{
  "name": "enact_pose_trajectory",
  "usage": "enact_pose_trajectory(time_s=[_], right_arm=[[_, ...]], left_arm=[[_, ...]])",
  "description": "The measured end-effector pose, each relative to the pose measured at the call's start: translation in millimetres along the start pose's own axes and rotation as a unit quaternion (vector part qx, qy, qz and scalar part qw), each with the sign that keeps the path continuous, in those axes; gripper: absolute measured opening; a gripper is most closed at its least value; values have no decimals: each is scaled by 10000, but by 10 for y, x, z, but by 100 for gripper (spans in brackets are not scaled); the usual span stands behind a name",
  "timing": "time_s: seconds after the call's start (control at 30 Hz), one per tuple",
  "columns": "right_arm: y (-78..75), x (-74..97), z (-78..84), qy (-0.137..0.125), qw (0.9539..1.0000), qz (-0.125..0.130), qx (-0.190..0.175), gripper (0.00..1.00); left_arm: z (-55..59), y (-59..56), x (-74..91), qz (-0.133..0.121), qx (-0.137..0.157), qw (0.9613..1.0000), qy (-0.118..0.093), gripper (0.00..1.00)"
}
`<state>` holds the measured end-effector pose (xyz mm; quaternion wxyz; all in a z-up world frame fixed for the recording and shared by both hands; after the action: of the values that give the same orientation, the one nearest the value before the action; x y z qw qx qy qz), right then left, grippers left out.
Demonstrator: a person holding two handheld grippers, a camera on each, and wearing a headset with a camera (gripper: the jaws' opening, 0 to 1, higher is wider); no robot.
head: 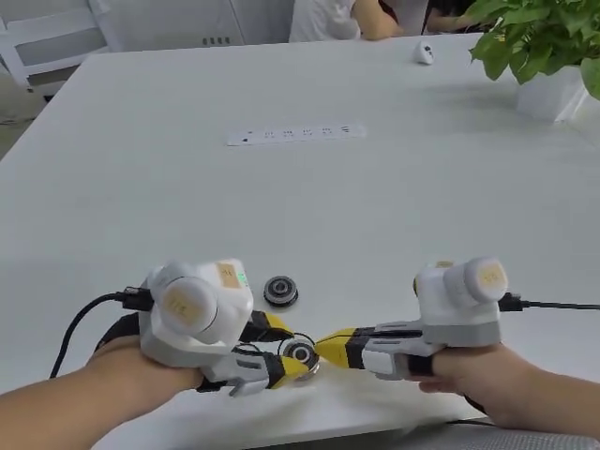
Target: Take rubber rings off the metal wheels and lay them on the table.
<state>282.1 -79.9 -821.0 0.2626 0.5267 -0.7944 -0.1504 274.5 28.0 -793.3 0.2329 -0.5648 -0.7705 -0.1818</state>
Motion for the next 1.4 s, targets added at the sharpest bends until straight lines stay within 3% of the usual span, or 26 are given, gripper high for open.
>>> enact_pose_trajectory(time_s=[0.27,0.4,0.53,0.97,1.4], right_arm=[[72,7,-20,41,9999,-125,69,0],[82,11,-30,60,9998,-141,96,0],[109,18,-73,42,9998,-166,110,0],[173,-23,-250,72,9991,-305,272,0],[242,-175,-403,207,9976,-477,467,0]], left_arm=[[-57,-37,182,53,95,9998,-170,36],[-130,-22,266,-8,286,9989,-367,40],[-165,-21,339,-59,207,9989,-419,42],[-62,30,600,-288,322,9982,-414,52],[49,69,891,-573,474,9963,-422,60]])
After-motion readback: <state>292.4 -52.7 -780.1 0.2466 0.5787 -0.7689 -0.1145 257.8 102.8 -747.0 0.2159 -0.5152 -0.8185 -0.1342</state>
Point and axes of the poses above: the centre of the closed fingertips' face, and the gripper's own axes: x roughly backward along the fingers, y roughly to its left, z roughly out of its underside, the point moved 6 cm from there along x, roughly backward along the fingers, and after that the axes turned 6 degrees about -y, right-handed, at the moved point
